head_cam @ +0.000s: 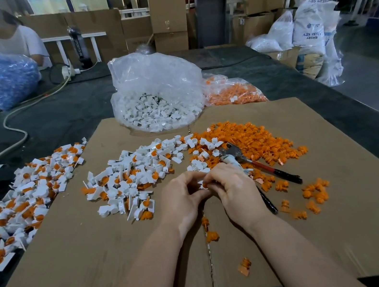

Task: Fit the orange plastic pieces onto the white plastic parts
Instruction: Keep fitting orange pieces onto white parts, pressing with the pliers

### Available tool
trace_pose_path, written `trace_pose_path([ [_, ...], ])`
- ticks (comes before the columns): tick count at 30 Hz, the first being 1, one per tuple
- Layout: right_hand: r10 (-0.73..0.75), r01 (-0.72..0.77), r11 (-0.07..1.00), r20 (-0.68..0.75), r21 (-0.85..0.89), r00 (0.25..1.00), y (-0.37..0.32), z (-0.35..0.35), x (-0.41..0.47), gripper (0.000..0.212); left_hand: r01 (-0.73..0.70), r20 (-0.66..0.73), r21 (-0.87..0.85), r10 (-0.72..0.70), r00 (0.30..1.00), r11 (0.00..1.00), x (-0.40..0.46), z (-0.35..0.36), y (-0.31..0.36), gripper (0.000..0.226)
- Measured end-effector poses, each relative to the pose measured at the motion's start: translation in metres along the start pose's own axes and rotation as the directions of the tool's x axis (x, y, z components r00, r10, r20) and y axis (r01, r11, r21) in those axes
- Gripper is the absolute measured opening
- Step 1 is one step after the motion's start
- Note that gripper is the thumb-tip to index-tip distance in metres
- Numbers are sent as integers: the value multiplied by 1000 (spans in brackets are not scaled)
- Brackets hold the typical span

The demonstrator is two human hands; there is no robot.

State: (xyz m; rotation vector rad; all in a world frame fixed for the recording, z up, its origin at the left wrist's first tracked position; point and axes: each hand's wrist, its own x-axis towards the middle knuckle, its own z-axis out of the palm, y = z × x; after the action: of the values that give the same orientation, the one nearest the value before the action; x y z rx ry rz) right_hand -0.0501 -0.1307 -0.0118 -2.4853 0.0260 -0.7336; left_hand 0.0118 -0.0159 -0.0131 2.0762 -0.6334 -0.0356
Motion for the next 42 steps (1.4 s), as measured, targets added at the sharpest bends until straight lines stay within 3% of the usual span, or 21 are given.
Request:
trace_pose_path([
  [4,25,-27,999,-95,-18,995,2,1,0,11,58,-48,-56,-61,997,997,1,2,-1,29],
  [9,147,-199,967,-291,-159,945,7,5,0,15,159,-234,-71,-171,957,985,4,4,-4,20],
  [16,141,-282,886,-364,-369,920,8,10,0,26,255,-237,146,-217,947,956,9,8,-6,55],
  [21,122,-265,854,-323,-448,938,11,13,1,35,195,-218,309,-130,967,931,11,14,-9,65],
  [25,87,-192,830,-219,-524,972,12,16,1,39,28,-236,360,62,970,932,6,13,-10,52],
  [28,103,-138,811,-94,-569,990,13,18,2,43,-122,-104,424,182,978,898,4,14,-9,59],
  [31,149,-124,813,-3,-570,989,15,18,4,42,-185,6,404,200,980,896,6,17,-8,66],
  [34,177,-139,822,16,-552,984,15,16,4,38,-193,-6,345,207,978,919,7,16,-9,47],
  [37,188,-173,845,-20,-506,982,14,15,3,32,-139,-44,281,157,987,950,7,13,-9,27],
  [42,183,-220,877,-126,-428,975,14,17,1,27,-56,-95,109,67,993,992,4,8,-4,18],
])
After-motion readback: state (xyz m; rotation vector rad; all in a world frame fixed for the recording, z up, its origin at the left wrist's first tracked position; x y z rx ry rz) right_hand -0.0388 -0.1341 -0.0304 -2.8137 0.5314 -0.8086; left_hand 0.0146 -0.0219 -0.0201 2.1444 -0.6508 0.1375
